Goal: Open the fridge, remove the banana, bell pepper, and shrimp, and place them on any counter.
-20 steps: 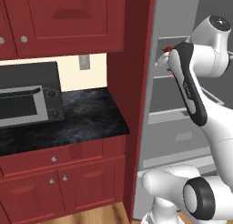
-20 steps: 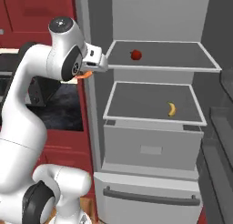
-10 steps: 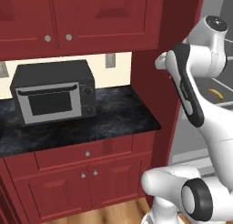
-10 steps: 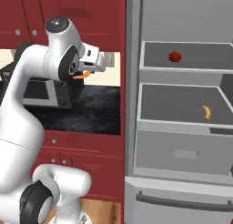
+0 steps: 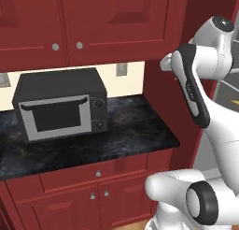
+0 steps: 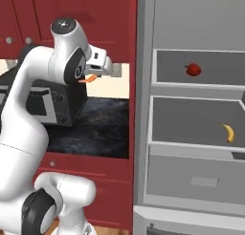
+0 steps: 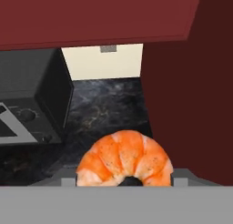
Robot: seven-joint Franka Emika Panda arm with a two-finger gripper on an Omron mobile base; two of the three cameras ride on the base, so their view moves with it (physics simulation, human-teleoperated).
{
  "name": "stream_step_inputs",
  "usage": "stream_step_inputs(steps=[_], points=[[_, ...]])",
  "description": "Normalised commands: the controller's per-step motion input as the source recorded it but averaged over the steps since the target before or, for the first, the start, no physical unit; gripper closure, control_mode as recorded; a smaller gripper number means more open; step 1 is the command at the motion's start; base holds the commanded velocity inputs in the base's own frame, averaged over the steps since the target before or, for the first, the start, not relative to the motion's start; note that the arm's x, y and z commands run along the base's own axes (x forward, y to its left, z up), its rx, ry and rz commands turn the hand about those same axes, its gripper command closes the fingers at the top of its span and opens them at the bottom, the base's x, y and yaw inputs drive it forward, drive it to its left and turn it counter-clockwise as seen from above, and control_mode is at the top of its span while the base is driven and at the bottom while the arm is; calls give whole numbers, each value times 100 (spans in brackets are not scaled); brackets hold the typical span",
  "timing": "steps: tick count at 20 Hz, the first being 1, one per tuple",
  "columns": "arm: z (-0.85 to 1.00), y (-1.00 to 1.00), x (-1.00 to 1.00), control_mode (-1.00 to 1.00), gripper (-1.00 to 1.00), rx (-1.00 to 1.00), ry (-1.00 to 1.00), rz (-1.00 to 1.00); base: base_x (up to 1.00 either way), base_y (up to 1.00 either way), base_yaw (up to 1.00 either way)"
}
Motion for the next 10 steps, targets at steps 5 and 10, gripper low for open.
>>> stream_step_inputs(steps=[5, 10], points=[[0, 0, 0, 100, 100, 0, 0, 0, 27, 39, 5], [0, 0, 0, 100, 100, 0, 0, 0, 59, 24, 3]])
